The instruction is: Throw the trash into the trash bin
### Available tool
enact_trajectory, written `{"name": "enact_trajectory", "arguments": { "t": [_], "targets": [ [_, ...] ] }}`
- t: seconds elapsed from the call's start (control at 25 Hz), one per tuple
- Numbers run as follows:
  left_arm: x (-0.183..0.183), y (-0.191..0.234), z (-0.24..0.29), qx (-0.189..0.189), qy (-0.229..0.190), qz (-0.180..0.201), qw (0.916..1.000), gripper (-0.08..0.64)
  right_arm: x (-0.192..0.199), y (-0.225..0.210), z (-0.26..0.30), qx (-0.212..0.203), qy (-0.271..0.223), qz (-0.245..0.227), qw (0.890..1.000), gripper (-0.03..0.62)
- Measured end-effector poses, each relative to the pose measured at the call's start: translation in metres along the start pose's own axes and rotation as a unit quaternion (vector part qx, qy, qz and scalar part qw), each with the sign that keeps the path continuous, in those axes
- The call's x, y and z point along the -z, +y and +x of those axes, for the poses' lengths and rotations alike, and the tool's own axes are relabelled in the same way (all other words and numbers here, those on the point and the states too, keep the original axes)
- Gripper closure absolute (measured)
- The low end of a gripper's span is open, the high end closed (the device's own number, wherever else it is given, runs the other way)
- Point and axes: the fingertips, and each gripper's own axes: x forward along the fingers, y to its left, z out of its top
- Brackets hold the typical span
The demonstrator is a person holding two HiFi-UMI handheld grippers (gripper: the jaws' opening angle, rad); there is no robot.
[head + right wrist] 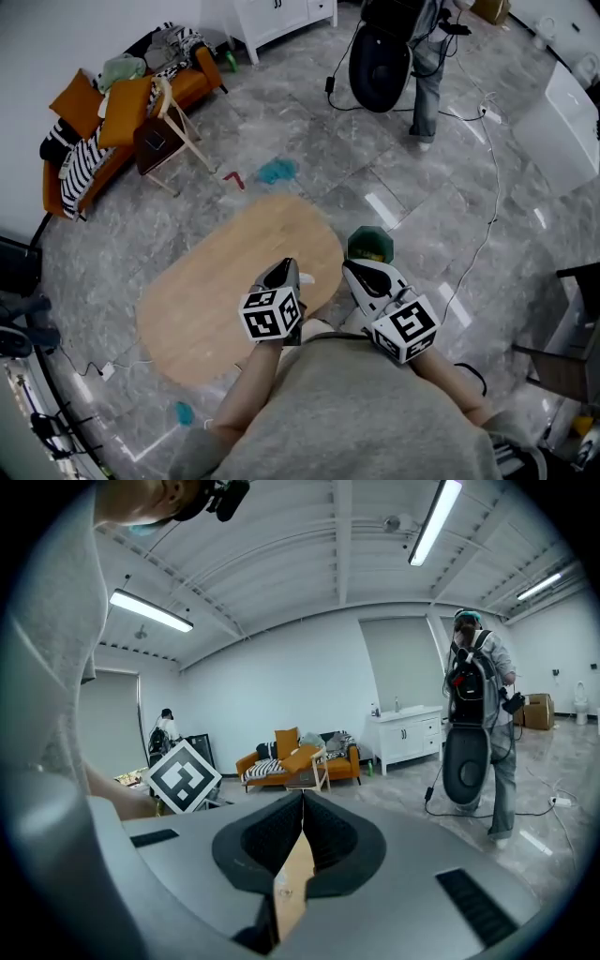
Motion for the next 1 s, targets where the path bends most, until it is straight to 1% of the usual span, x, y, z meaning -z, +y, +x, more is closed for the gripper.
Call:
{"name": "enact_trajectory", "arguments": {
  "t": [0.28, 0.68, 0.8, 1.0],
  "targets": [
    [0.003, -0.041, 0.025, 0.008, 0.007, 0.01, 0.9999, 0.526, 0.003, -0.04, -0.027, 0.013, -0.007, 0.009, 1.0, 0.583],
    [-0.001, -0.094, 0.061, 0.013, 0.005, 0.02, 0.9997, 0.526, 0.007, -0.095, -0.058, 0.017, -0.016, 0.017, 1.0, 0.583],
    [0.0, -0.102, 0.072, 0.011, 0.004, 0.019, 0.9998, 0.526, 0.009, -0.109, -0.059, 0.011, -0.015, 0.014, 1.0, 0.583],
    [-0.009, -0.112, 0.082, 0.004, -0.001, 0.009, 1.0, 0.526, 0.004, -0.126, -0.058, 0.001, -0.008, 0.012, 1.0, 0.583]
  ]
}}
